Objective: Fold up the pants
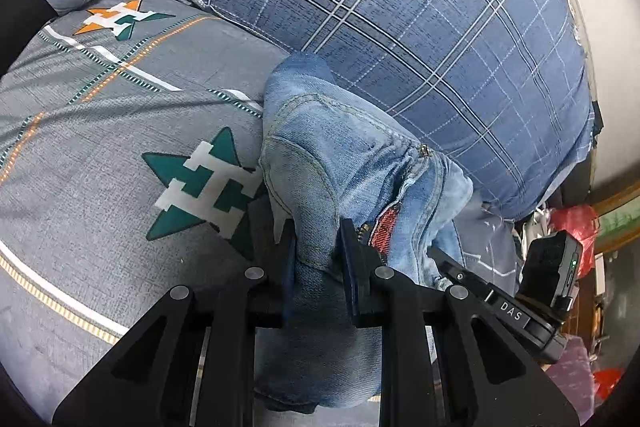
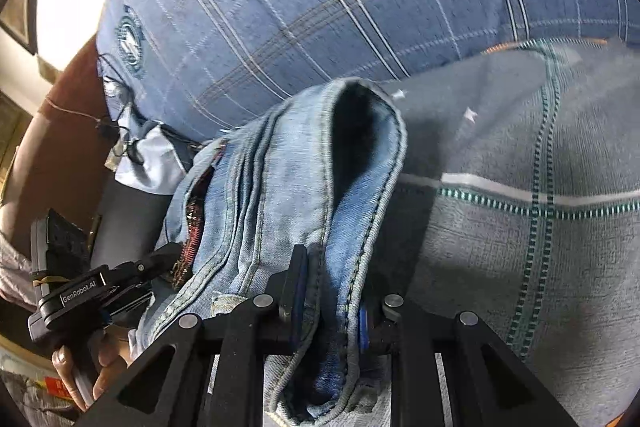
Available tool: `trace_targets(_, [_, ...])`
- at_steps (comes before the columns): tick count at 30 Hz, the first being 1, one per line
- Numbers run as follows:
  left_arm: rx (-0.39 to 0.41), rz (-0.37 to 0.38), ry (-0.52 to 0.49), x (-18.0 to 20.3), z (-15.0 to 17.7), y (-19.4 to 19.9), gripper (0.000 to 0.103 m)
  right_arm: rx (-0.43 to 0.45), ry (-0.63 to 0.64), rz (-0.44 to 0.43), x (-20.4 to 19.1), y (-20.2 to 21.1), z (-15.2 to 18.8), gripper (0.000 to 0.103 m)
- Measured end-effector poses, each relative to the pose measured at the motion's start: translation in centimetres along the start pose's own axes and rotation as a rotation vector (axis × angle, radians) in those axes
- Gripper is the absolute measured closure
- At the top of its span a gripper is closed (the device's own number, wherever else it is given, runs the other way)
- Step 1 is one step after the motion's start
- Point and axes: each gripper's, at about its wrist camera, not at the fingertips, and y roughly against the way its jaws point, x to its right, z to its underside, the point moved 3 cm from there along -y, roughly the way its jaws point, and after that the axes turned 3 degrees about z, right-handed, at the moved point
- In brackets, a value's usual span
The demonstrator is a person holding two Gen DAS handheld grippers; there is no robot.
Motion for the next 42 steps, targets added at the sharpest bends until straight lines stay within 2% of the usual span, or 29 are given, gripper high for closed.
trace_targets(4, [-0.009,-0.027,0.031,-1.0,0.2,-0.7,0.077,-0.025,-0.005,0.013,0.5,-0.5,0.0,0.079])
trace_targets(9, [0.026,-0.048,-0.009,-0.9,0.5,0.5,0.067,-0.021,-0.072,-0.023,1.6,0.0,0.3,0.073])
trace_targets(12, [0.053,-0.082,-0.021,-1.2,1.2,1.5,0.059,0.021,-0.092,-0.021,1.8,1.7,0.6,0.057])
trace_targets(13, [0.059,-0.091,-0.026,-1.2,1.4,1.7,0.058,0.035,-0.091,-0.014,1.7,2.2,0.7,0.055])
trace_targets(17, [0.096,-0.098,-0.021,-0.9,2.6,3.1,0.058,0.101,-0.072,0.023,1.7,5.0,1.6,0.054])
trace_targets(21, [0.099,-0.03,-0.015,0.5,4.5,4.1,0.058,0.157,0.033,-0.069,-0.8,8.4,2.9,0.054])
trace_targets(24, [0.074,-0.016,-0.033,1.7,5.8,3.7,0.058,0.124,0.05,-0.162,-2.0,8.9,3.9,0.054])
trace_targets(27, [0.086,-0.07,-0.061,2.4,6.6,3.2,0.058,0.056,0.033,-0.155,-2.0,7.3,4.4,0.055])
trace_targets(30, [0.095,-0.104,-0.093,2.9,6.9,2.5,0.057,0.019,0.009,-0.136,-1.6,5.3,4.2,0.06])
trace_targets(32, [0.096,-0.127,-0.114,3.1,7.1,2.2,0.057,0.017,-0.002,-0.137,-1.4,4.6,4.0,0.068])
trace_targets(33, [0.102,-0.136,-0.126,3.2,7.2,2.2,0.057,0.023,0.003,-0.127,-1.6,4.2,3.9,0.076])
trace_targets(34, [0.11,-0.137,-0.131,3.2,7.3,2.3,0.057,0.028,0.013,-0.11,-1.6,4.2,4.0,0.088])
trace_targets(35, [0.12,-0.139,-0.133,3.2,7.4,2.5,0.057,0.041,0.031,-0.068,-1.8,4.3,4.0,0.091])
trace_targets(41, [0.167,-0.132,-0.205,5.0,8.3,3.5,0.057,0.161,0.143,-0.003,-4.6,9.0,4.6,0.097])
trace_targets(42, [0.163,-0.142,-0.22,5.4,8.5,3.3,0.057,0.184,0.166,0.034,-5.2,9.8,4.8,0.097])
